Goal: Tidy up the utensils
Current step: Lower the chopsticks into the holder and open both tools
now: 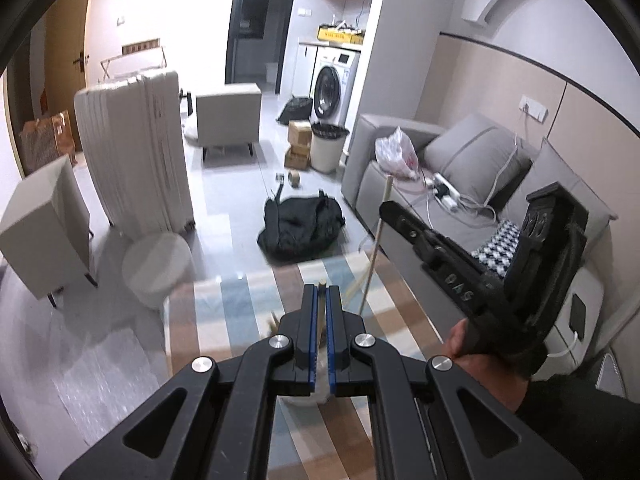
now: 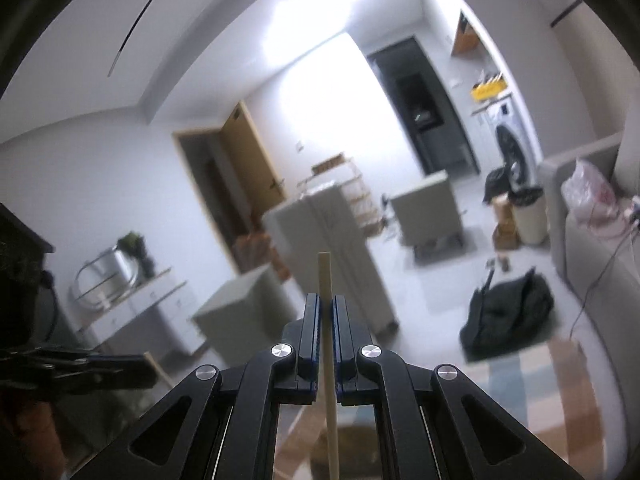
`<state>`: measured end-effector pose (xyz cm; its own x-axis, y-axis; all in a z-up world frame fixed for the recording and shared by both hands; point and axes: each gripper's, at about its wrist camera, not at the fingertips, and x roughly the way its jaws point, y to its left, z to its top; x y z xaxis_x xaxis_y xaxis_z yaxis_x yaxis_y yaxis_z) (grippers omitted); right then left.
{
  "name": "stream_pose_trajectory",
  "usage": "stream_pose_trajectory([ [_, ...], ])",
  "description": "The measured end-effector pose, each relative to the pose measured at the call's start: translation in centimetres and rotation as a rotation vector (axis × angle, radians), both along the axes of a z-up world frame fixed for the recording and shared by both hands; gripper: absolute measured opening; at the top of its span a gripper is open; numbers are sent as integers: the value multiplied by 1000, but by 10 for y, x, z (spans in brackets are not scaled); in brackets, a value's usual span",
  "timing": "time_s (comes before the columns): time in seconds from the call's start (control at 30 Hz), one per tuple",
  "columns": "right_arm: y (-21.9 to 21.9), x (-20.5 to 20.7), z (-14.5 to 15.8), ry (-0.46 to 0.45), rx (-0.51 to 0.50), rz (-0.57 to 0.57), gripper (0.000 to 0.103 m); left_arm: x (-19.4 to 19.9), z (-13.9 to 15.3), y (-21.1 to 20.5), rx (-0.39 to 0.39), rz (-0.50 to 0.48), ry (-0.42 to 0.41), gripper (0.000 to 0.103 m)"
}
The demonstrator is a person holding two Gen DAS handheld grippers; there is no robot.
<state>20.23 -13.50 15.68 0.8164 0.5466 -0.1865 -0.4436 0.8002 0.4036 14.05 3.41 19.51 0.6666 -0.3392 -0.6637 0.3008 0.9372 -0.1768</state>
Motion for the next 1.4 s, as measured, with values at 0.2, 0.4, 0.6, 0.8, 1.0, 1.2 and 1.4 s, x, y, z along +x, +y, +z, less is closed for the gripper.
stream_pose_trajectory([
  [0.2,20,33,-14,-13,7,-81,4,26,-6,-5,40,-21,-39,0],
  [0.4,29,40,-42,-8,-13,-138,5,40,-33,1,27,-38,12,0],
  [0.6,32,39,-53,-32,-59,-166,5,48,-57,5,0,-38,68,0],
  [0.8,42,35,-65,-47,-123,-156,4,49,-61,2,8,-39,91,0],
  [1.0,48,27,-79,5,-167,-135,4,43,-68,5,1,-30,121,0],
  [1.2,45,11,-90,40,-272,-112,4,43,-79,2,0,-30,158,0],
  [1.4,43,-2,-104,122,-361,-18,0,41,-95,-12,26,-54,210,0],
])
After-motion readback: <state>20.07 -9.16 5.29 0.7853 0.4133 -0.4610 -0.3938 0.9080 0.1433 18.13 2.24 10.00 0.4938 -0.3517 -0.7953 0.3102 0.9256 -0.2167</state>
